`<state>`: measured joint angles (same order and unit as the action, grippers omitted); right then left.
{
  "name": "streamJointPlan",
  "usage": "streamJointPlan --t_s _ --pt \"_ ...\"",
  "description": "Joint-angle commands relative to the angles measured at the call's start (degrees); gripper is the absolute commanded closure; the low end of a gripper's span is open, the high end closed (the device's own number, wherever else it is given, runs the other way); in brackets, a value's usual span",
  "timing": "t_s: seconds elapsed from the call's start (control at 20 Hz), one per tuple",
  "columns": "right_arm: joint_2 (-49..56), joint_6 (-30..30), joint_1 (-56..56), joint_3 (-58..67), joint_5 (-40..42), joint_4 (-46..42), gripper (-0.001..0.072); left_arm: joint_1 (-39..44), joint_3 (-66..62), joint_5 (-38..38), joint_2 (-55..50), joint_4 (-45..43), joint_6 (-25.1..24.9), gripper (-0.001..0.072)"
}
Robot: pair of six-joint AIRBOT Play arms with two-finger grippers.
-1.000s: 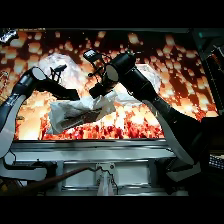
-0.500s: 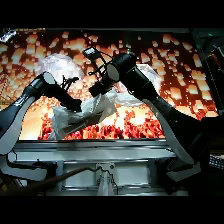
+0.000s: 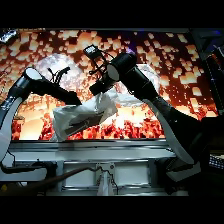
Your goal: Fold the clothes and pants, and hang the long-sleeved shirts on hangers.
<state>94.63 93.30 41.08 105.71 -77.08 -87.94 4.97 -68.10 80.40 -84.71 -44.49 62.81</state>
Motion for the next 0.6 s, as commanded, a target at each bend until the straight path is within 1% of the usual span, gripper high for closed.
streamJointPlan --t_s 0.0,0.1,0.2,0.35,0.45,0.55 --pt "0.0 0.0 0.0 0.0 0.4 -0.4 0.0688 1.5 0.0 0.2 0.6 4.2 -2.6 0.0698" --pt "0.0 0.0 0.0 0.0 0.2 -0.8 0.0688 1.2 0.0 -0.1 1.0 3.9 -2.7 0.0699" --pt "0.0 0.1 0.0 0.0 1.4 -2.7 0.0688 -1.2 0.0 -1.3 2.6 3.9 -2.7 0.0699" --pt "0.0 1.6 0.0 0.0 5.0 -8.2 0.0689 -7.5 0.0 -2.6 7.4 3.8 -2.8 0.0699" --pt "0.0 3.0 0.0 0.0 5.8 -13.2 0.0689 -12.3 0.0 -3.0 12.0 3.8 -2.8 0.0699" --pt "0.0 3.3 0.0 0.2 6.2 -16.2 0.0689 -16.7 0.0 -3.1 16.9 3.9 -2.8 0.07"
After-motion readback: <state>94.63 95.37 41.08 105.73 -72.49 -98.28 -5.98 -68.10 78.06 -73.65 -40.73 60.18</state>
